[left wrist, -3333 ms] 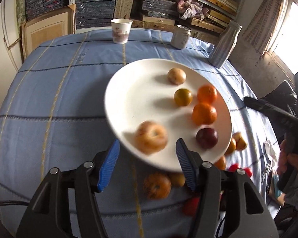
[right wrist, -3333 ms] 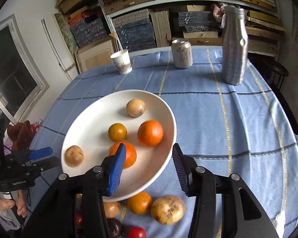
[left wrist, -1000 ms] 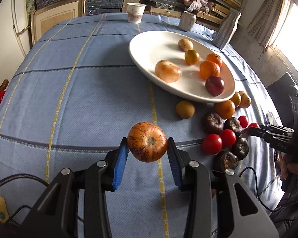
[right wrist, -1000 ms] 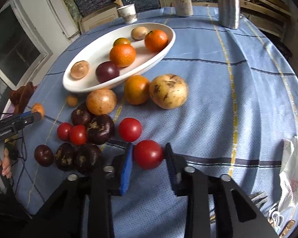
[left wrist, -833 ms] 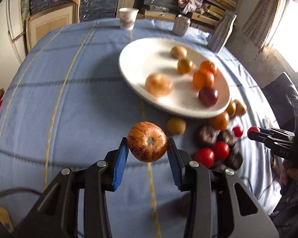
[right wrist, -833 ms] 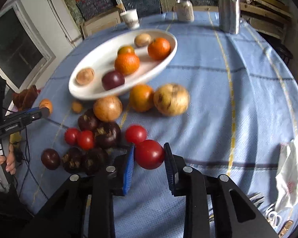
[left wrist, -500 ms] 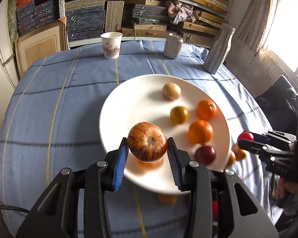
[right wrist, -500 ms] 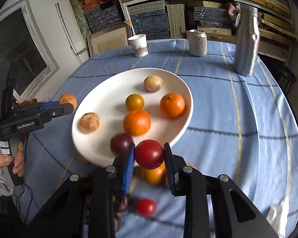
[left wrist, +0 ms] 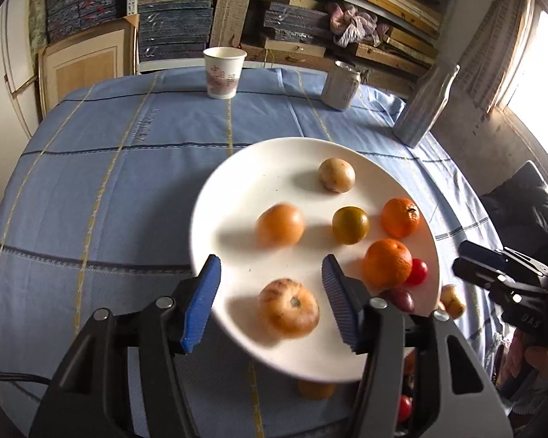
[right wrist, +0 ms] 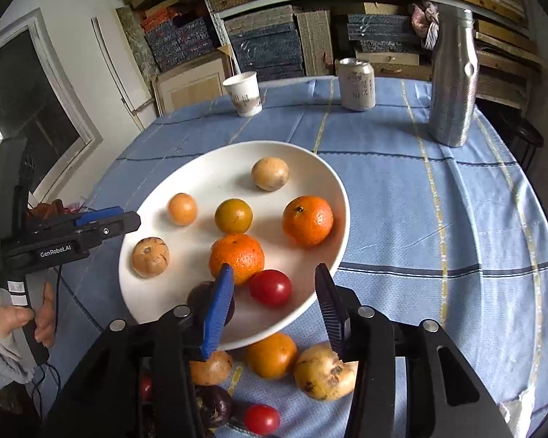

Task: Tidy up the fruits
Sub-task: 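Place the striped fruit on the plate with the left tool while the right tool places a red tomato, then grasp the dark red plum with the left tool while the right tool grasps a dark purple fruit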

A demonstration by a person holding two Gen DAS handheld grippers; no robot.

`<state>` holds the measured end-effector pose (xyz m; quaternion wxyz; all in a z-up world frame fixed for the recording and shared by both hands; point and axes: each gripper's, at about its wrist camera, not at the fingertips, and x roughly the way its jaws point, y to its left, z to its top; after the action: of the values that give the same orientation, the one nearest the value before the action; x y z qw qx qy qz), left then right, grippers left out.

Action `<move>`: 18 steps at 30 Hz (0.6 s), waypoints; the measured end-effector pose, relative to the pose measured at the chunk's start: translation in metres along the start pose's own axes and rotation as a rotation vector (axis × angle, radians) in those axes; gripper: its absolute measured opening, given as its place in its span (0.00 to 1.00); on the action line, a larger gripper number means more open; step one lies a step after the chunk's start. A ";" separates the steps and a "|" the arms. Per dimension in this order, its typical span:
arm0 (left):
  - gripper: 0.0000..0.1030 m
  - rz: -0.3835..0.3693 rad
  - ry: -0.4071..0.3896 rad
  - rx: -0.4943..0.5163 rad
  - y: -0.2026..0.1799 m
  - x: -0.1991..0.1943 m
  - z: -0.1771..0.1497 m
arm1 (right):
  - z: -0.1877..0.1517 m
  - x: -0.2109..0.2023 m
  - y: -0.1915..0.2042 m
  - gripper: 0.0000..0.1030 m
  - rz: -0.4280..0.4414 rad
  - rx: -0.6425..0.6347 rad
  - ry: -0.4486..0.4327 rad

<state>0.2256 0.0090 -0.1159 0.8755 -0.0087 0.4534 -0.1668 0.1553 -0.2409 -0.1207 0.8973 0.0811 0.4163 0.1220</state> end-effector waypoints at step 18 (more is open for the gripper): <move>0.55 -0.044 0.127 0.228 -0.037 -0.071 -0.164 | -0.088 -0.070 -0.030 0.63 -0.050 0.121 0.029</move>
<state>0.0465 0.0182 -0.1501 0.8364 0.0918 0.4858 -0.2365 0.0490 -0.2858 -0.1337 0.8873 0.1230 0.4380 0.0755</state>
